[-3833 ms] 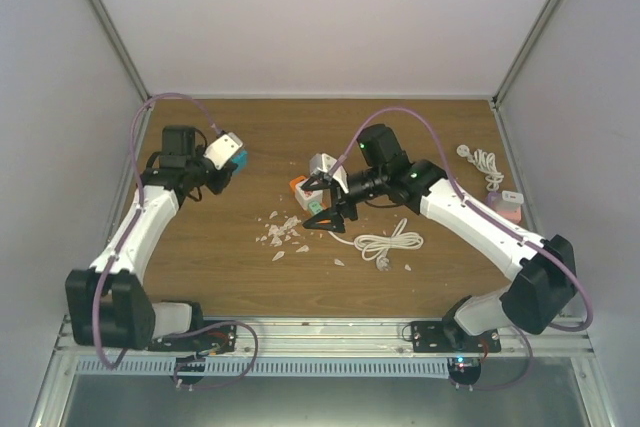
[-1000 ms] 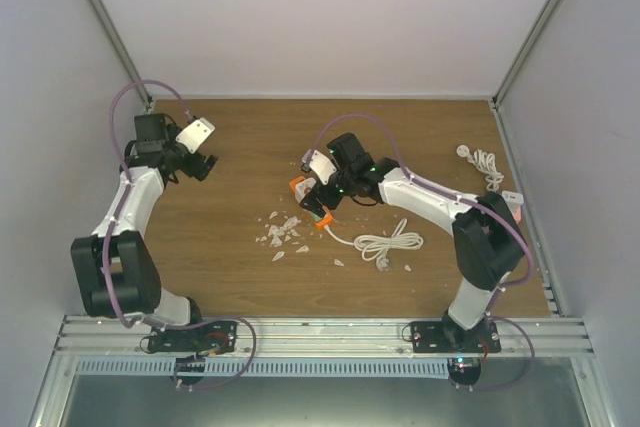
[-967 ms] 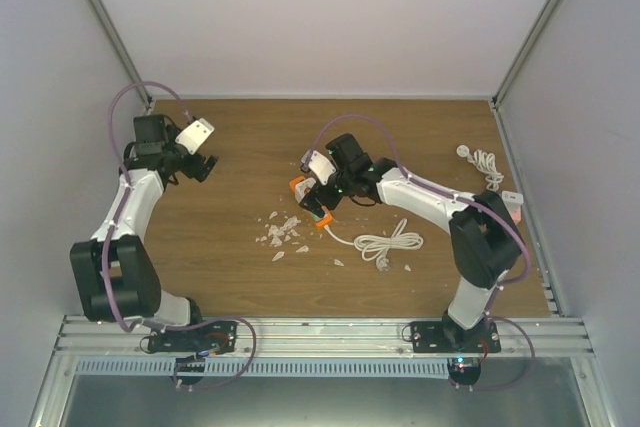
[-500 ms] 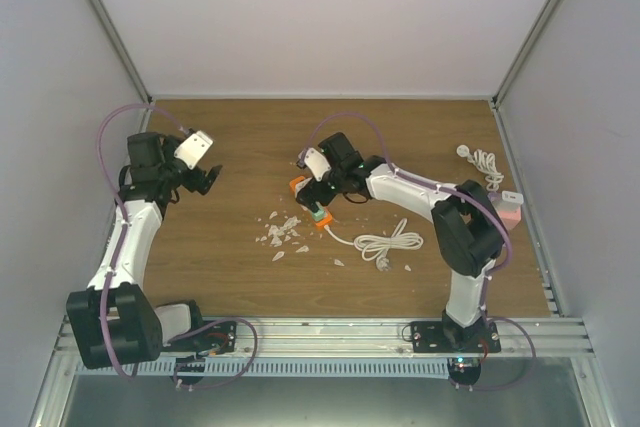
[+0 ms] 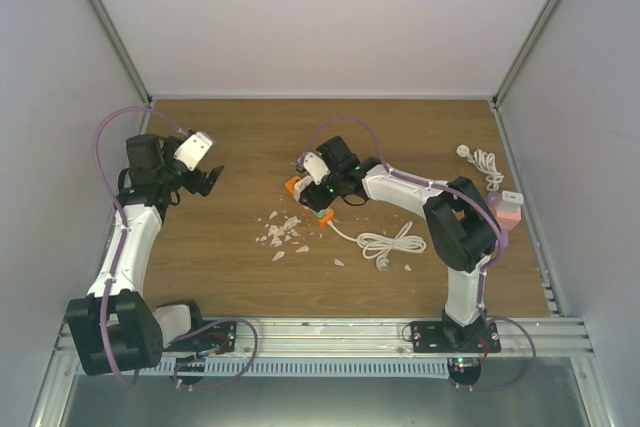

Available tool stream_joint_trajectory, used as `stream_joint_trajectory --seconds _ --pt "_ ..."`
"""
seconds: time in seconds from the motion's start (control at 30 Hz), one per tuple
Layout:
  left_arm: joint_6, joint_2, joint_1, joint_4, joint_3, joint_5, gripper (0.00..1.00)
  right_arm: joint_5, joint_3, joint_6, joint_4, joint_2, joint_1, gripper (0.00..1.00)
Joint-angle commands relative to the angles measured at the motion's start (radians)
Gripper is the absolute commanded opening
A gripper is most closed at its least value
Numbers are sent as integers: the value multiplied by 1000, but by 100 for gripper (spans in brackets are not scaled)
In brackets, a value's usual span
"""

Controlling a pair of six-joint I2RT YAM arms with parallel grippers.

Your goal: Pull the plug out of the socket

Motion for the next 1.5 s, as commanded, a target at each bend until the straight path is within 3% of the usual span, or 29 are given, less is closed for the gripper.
stream_joint_trajectory --seconds 0.0,0.23,0.53,0.8,0.93,1.17,1.3,1.47 --pt "-19 -15 5 20 -21 53 99 -53 3 -79 6 8 5 60" --pt "51 -2 5 -90 -24 163 99 -187 -63 -272 -8 -38 8 56" --pt "308 27 4 -360 -37 498 99 -292 -132 -529 -61 -101 27 51" --pt "406 58 -3 -426 -71 580 99 -328 -140 -674 -116 -102 61 52" --pt "415 44 -27 -419 -103 583 99 -345 -138 -684 -123 -104 64 60" --pt "380 29 -71 -362 -141 561 99 -363 -118 -656 -124 -127 65 91" --pt "357 28 -120 -337 -146 552 99 -387 -126 -636 -131 -161 59 97" --pt "328 26 -209 -272 -158 524 99 -398 -185 -615 -130 -224 34 96"
